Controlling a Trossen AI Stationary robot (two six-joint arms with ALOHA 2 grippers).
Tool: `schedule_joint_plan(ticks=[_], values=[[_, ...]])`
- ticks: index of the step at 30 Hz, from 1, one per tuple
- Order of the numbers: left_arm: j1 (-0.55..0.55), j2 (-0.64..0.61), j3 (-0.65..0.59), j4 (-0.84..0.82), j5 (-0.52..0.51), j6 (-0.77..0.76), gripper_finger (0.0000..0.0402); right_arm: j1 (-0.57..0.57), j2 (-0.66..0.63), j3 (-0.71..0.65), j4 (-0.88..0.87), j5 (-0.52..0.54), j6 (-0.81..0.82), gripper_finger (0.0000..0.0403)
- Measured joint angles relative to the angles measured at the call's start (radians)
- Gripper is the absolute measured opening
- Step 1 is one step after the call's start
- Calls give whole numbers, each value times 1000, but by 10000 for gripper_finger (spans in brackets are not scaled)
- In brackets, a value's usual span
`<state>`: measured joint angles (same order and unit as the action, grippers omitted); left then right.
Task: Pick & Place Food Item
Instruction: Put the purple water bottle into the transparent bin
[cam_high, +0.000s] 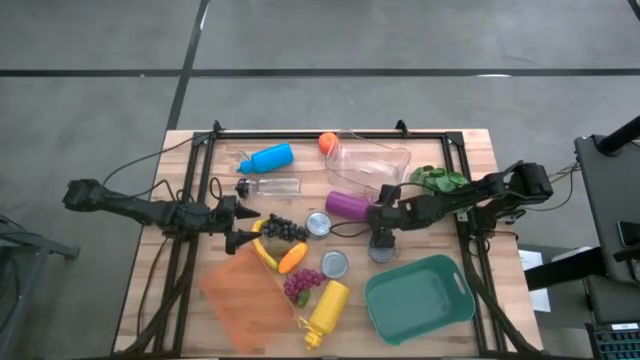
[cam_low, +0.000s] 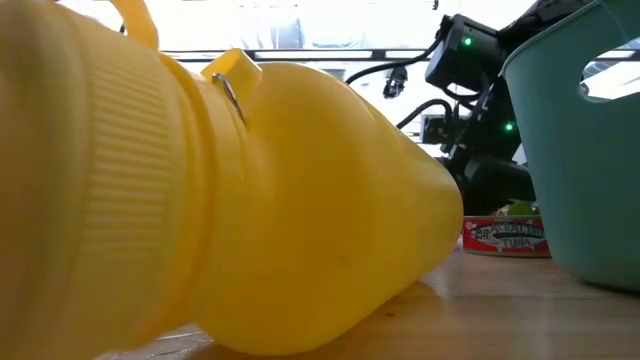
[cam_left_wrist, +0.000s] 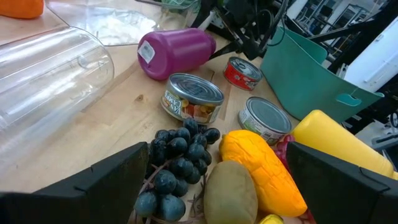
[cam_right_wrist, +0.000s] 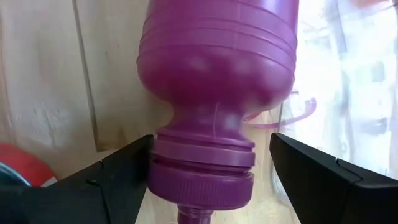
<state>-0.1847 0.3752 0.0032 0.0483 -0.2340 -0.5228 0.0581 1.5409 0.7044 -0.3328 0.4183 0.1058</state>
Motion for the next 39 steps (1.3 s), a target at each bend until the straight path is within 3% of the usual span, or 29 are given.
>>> schedule_joint_plan(ticks=[13, 24, 34, 39], values=[[0, 0, 0, 0, 0, 0, 384, -23, -4, 0, -2, -24, -5, 315], [0, 0, 0, 0, 0, 0, 384, -24, -5, 0, 0, -36, -12, 219], [0, 0, 0, 0, 0, 0, 384, -24, -13, -1, 1, -39, -9, 232], [0, 0, 0, 0, 0, 0, 384, -25, -21, -2, 1, -45, -7, 212]])
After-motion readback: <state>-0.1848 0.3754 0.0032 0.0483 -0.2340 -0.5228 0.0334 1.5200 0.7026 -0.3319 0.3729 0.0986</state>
